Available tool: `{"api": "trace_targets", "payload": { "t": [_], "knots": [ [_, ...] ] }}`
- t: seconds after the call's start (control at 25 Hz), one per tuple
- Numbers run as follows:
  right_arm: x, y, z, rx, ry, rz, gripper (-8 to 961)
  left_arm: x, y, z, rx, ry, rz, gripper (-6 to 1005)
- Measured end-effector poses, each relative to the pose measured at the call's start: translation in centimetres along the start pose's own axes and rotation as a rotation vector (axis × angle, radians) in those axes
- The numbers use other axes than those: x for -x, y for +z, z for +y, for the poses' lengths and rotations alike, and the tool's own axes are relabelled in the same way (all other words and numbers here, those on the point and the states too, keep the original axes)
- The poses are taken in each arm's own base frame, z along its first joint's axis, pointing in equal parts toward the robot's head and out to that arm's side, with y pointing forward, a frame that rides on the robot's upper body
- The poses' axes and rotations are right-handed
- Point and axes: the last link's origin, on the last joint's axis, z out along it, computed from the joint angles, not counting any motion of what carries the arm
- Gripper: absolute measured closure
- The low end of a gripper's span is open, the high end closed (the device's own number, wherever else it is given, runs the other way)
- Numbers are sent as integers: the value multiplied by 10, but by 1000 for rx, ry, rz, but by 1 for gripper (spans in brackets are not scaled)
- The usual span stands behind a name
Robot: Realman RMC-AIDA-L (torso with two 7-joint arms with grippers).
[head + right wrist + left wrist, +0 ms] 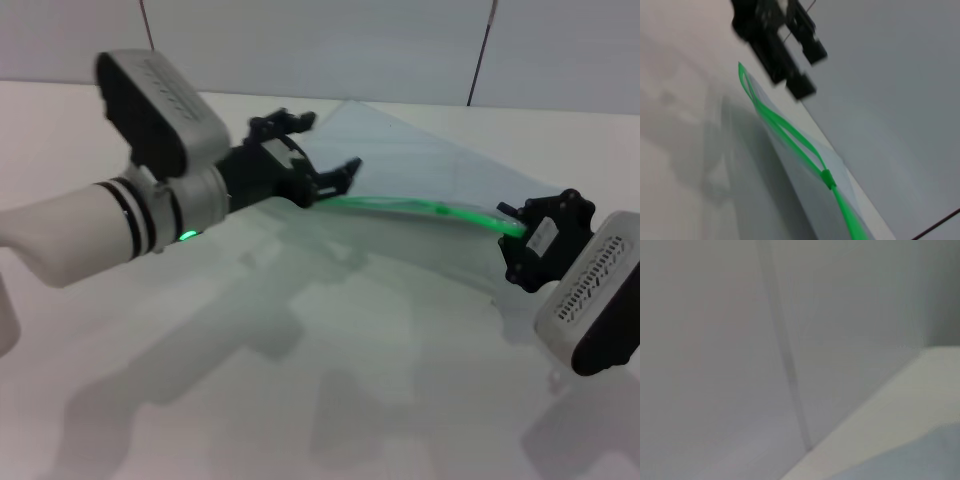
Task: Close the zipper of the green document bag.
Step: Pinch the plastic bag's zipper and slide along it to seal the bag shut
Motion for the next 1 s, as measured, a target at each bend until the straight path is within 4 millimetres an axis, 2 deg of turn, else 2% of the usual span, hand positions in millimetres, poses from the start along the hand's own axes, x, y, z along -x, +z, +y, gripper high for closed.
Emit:
{"api": "trace_targets", "payload": {
  "t": [0.2,0.36,0.76,1.0],
  "knots": [
    [8,-1,-1,8,17,-20,895,-11,7,21,112,160,-24,172],
    [14,-3,-4,22,30,-36,898,-13,10,25,143,185,-44,195],
    [15,-4,-2,44,45,-37,901,-28,18,37,248,239,-16,271],
    [18,-5,-5,49,46,-44,898,-28,21,39,250,264,-26,316]
  ]
}}
